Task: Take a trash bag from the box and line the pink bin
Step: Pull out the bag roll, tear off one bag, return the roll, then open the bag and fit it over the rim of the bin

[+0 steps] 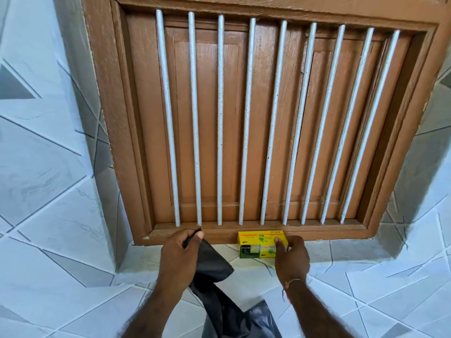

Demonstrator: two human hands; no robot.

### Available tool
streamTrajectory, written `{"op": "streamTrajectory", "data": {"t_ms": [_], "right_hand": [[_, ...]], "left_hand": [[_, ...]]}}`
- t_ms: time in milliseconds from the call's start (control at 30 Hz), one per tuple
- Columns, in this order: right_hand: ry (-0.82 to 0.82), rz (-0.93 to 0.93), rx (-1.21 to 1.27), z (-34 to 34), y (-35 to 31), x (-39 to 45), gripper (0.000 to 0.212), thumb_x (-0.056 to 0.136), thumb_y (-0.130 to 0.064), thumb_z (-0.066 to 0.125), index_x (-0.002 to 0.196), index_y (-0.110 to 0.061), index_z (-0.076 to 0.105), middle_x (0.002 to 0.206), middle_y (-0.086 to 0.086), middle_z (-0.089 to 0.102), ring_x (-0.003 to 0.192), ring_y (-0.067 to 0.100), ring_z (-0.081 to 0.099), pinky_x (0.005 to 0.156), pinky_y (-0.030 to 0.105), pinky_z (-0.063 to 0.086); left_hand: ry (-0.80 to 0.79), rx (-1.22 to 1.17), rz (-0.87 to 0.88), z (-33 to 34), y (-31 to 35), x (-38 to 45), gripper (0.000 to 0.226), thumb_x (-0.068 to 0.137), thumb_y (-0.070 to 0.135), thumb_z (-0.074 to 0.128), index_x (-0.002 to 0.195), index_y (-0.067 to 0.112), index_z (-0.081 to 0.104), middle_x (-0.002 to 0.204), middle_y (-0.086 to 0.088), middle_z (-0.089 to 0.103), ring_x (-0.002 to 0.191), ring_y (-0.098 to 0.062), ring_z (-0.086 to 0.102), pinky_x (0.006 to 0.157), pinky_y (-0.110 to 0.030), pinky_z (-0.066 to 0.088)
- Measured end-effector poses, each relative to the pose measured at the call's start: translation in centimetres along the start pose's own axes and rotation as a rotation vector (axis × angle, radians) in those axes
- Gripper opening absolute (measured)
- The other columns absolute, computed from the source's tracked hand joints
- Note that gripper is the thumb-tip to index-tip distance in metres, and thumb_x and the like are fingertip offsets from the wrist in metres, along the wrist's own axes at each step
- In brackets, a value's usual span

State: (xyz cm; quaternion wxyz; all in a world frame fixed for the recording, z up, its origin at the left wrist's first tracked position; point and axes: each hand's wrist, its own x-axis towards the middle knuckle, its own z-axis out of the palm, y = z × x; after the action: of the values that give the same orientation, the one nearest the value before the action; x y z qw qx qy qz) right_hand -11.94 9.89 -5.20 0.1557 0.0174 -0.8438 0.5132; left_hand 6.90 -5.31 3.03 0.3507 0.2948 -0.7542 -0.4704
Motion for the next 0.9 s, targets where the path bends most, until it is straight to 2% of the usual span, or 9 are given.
{"op": "streamTrajectory", "data": {"t_ms": [100,167,233,300,400,533,600,700,900], "right_hand": [[0.007,-0.125,0.214,-1.6,-2.0,-2.3,0.053,0.081,-0.052,0.066,0.114,-0.011,0.060,0.114,0.013,0.065,0.109,0.029,0.056,0.093,0.041,0.044],[-0.386,-0.169,0.539,-2.4,-4.8,-6.2,0.075,0.073,-0.067,0.063,0.124,-0.013,0.058,0.120,0.005,0.066,0.113,0.018,0.059,0.094,0.035,0.046],[-0.826,-0.153,0.727,-2.4,-6.7,-9.4,0.071,0.071,-0.047,0.074,0.129,-0.009,0.055,0.122,0.006,0.068,0.115,0.017,0.063,0.093,0.039,0.049],[-1.039,-0.151,0.709,-2.5,-7.4,-11.6,0.060,0.071,-0.022,0.079,0.125,-0.010,0.056,0.115,0.001,0.072,0.106,0.014,0.067,0.089,0.033,0.053],[-0.878,-0.277,0.344,-2.1,-6.8,-13.4,0.040,0.067,-0.023,0.081,0.103,-0.021,0.063,0.094,-0.005,0.073,0.086,0.003,0.067,0.079,0.026,0.054],[-0.873,-0.256,0.283,-2.1,-5.0,-14.6,0.024,0.073,-0.020,0.075,0.096,-0.015,0.070,0.095,0.010,0.074,0.090,0.009,0.068,0.084,0.031,0.054],[-0.902,-0.192,0.313,-2.5,-3.8,-15.0,0.022,0.077,-0.020,0.074,0.086,-0.002,0.066,0.079,0.017,0.068,0.077,0.011,0.059,0.070,0.031,0.046],[-0.882,-0.150,0.327,-3.9,-3.2,-15.3,0.024,0.081,-0.024,0.072,0.062,-0.021,0.058,0.057,-0.012,0.048,0.060,0.003,0.042,0.056,0.023,0.028],[-0.893,-0.159,0.319,-7.2,-3.2,-15.2,0.038,0.088,-0.008,0.063,0.056,-0.026,0.054,0.048,-0.017,0.045,0.052,-0.005,0.040,0.054,0.016,0.030]], "left_hand": [[0.067,-0.175,-0.007,-0.4,1.6,-0.2,0.016,0.093,0.027,0.060,0.080,0.025,0.069,0.078,0.007,0.067,0.075,-0.007,0.059,0.067,-0.019,0.045],[0.083,-0.290,-0.037,-0.5,2.5,-0.1,0.015,0.093,0.030,0.059,0.083,0.026,0.070,0.081,0.006,0.069,0.078,-0.008,0.062,0.070,-0.025,0.049],[0.086,-0.396,-0.073,-0.3,3.4,0.0,0.015,0.093,0.031,0.058,0.092,0.023,0.072,0.086,0.004,0.071,0.083,-0.013,0.066,0.073,-0.031,0.055],[0.085,-0.482,-0.096,-0.2,4.4,0.1,0.017,0.094,0.030,0.058,0.092,0.021,0.072,0.086,-0.001,0.073,0.082,-0.018,0.068,0.074,-0.036,0.057],[0.041,-0.523,-0.076,-0.4,6.0,0.4,0.018,0.095,0.028,0.056,0.088,0.021,0.071,0.081,-0.003,0.073,0.075,-0.019,0.068,0.066,-0.031,0.055],[-0.016,-0.637,0.038,-2.2,8.4,1.8,0.018,0.096,0.025,0.055,0.091,0.017,0.070,0.074,-0.001,0.070,0.066,-0.013,0.066,0.055,-0.025,0.054],[-0.033,-0.779,0.042,-3.9,9.6,2.7,0.017,0.097,0.022,0.054,0.090,0.016,0.068,0.070,0.002,0.069,0.061,-0.009,0.065,0.054,-0.022,0.055],[-0.093,-0.958,-0.021,-6.5,10.6,3.6,0.021,0.098,0.023,0.050,0.085,0.018,0.065,0.065,0.006,0.069,0.061,-0.006,0.066,0.057,-0.020,0.056],[-0.106,-1.097,-0.189,-10.1,9.3,3.5,0.020,0.099,0.028,0.046,0.091,0.021,0.063,0.083,0.004,0.074,0.090,-0.014,0.066,0.072,-0.034,0.053]]}}
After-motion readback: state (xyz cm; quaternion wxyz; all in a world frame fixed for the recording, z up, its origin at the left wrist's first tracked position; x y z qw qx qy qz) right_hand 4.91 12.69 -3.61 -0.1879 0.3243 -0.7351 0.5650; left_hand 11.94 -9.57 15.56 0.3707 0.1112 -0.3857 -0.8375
